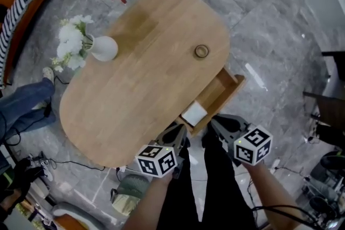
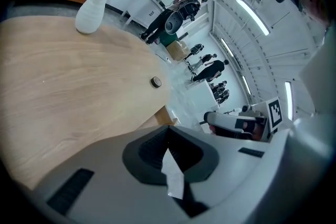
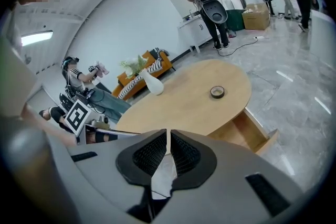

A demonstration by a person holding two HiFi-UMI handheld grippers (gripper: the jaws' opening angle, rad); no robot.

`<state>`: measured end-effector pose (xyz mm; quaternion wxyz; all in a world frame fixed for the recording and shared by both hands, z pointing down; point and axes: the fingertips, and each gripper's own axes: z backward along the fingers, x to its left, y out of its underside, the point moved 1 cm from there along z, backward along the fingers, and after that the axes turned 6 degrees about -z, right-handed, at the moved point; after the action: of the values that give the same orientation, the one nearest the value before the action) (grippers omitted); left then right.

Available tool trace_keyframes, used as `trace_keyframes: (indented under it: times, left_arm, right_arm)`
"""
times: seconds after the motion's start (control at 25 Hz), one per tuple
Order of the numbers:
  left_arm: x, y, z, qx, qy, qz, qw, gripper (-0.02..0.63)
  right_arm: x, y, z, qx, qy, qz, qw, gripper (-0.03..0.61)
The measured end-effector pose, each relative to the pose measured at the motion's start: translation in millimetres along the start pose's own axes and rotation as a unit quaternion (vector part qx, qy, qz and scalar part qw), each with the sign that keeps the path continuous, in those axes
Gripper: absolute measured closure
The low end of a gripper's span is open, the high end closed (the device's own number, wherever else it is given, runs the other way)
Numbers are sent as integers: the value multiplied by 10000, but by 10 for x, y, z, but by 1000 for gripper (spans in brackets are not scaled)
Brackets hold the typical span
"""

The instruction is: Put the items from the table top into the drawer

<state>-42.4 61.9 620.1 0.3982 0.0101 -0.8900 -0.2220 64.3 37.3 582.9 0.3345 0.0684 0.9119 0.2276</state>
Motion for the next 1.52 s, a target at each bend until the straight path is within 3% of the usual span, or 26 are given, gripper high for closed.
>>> trace_keyframes:
  times: [0.32, 0.8, 1.24, 1.36, 1.52]
  left_arm:
    - [-58, -218, 29, -134, 110, 141, 9997, 612]
    - [29, -476, -204, -330, -166, 296, 9989, 612]
    - [49, -566, -466, -595, -425, 563, 9957, 612]
    - [63, -608, -523, -633, -454, 594, 9952, 612]
    - [56, -657, -621, -729, -542, 672, 9936, 612]
  right_arm:
    - [-74, -233, -151, -84, 51, 74, 9999, 535]
    - [-357, -532, -504, 317, -163, 651, 9972, 534]
    - [-739, -753, -794, 827, -276, 1294, 9877, 532]
    - [-878, -856, -898, 920, -223, 1454, 9848, 486]
    - [-1025, -1006, -1016, 1118, -231, 1697, 9789, 480]
